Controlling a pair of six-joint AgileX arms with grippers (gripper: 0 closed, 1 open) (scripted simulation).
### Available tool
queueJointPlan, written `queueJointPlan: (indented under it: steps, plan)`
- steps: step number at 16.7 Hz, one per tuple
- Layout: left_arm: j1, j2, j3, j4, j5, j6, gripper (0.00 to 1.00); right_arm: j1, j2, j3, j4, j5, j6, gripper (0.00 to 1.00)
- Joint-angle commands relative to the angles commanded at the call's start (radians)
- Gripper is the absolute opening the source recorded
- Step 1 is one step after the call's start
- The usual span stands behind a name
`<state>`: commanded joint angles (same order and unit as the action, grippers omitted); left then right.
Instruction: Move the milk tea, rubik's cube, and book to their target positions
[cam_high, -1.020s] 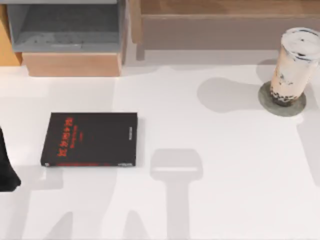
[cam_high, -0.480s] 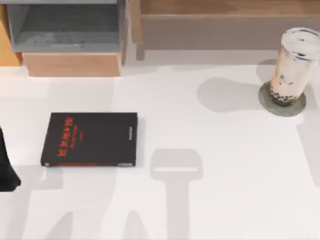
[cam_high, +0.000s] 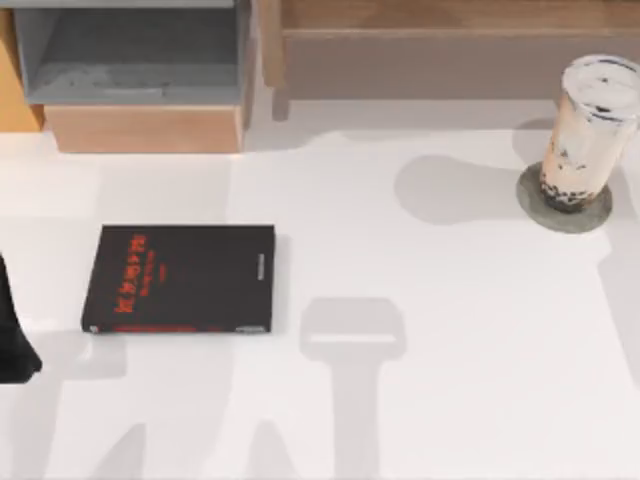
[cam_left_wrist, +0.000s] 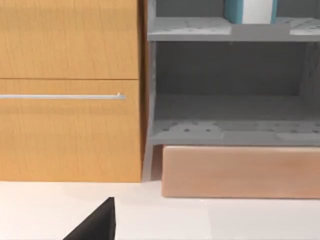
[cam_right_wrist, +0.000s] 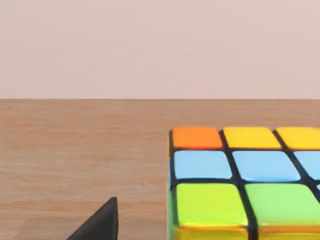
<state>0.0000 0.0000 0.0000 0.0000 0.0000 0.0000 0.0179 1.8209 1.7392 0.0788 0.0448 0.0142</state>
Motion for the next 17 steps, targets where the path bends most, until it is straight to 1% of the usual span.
queueJointPlan:
  steps: [3,8,10,13,17]
  plan:
    - [0.000,0.000,0.000,0.000,0.000,0.000,1.00,0.001,-0.047,-0.055,0.013,0.001,0.000,1.00]
    - [0.000,0.000,0.000,0.000,0.000,0.000,1.00,-0.003,-0.053,-0.062,0.011,0.001,0.001,1.00]
    - [0.000,0.000,0.000,0.000,0.000,0.000,1.00,-0.009,-0.104,-0.112,0.007,-0.003,0.005,1.00]
    - [0.000,0.000,0.000,0.000,0.000,0.000,1.00,-0.018,-0.254,-0.250,-0.002,-0.017,0.011,1.00]
    - [0.000,0.000,0.000,0.000,0.000,0.000,1.00,-0.027,-0.553,-0.522,-0.016,-0.047,0.013,1.00]
